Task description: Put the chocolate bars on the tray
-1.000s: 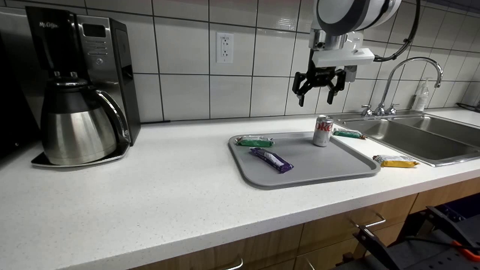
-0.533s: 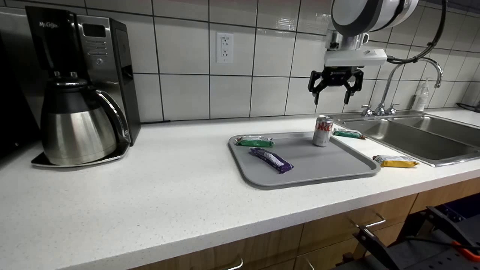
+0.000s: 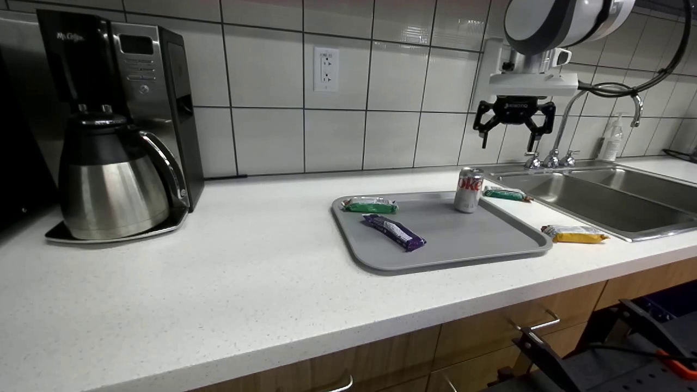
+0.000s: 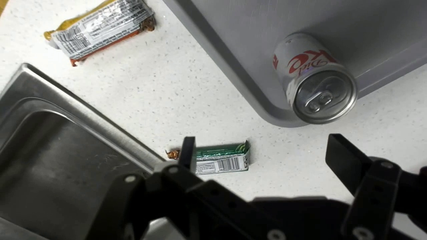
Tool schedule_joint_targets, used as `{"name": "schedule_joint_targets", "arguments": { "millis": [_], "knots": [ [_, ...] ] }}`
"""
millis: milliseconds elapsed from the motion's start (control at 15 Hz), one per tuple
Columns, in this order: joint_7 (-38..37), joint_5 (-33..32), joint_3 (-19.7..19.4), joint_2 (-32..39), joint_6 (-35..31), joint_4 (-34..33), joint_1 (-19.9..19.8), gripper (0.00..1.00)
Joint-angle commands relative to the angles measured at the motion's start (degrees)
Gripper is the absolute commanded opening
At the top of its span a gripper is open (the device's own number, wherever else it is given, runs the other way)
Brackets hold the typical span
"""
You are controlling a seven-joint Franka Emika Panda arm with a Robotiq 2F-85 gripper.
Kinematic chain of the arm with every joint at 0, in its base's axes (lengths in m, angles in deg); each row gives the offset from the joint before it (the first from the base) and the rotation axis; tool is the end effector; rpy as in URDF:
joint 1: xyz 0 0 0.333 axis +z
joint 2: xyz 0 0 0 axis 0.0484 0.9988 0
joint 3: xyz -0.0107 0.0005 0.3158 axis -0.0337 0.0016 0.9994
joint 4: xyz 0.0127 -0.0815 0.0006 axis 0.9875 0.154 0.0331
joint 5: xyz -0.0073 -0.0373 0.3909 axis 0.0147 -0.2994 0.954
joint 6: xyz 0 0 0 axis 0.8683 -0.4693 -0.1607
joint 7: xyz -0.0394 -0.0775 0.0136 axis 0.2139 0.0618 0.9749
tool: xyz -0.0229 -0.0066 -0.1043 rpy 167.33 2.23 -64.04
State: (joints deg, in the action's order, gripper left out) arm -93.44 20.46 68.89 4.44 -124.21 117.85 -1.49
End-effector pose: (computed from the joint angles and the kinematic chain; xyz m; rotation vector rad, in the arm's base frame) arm 0.5050 -0.1177 0.3240 2.8033 -0.9802 0.3162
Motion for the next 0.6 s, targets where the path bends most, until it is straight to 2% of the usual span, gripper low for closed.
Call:
{"name": "schedule_joint_targets", "arguments": {
  "millis": [0, 400, 533],
  "knots": [
    [-5.42, -0.56, -0.58, 2.11, 1.65, -2.81, -1.10, 1.00],
    [-7.29, 2.32, -2.16, 5.85, 1.68, -5.59, -1.07, 1.00],
    [-6.25, 1.64, -2.46, 5.06, 0.11, -3.88, -0.71, 1.00]
  ]
}}
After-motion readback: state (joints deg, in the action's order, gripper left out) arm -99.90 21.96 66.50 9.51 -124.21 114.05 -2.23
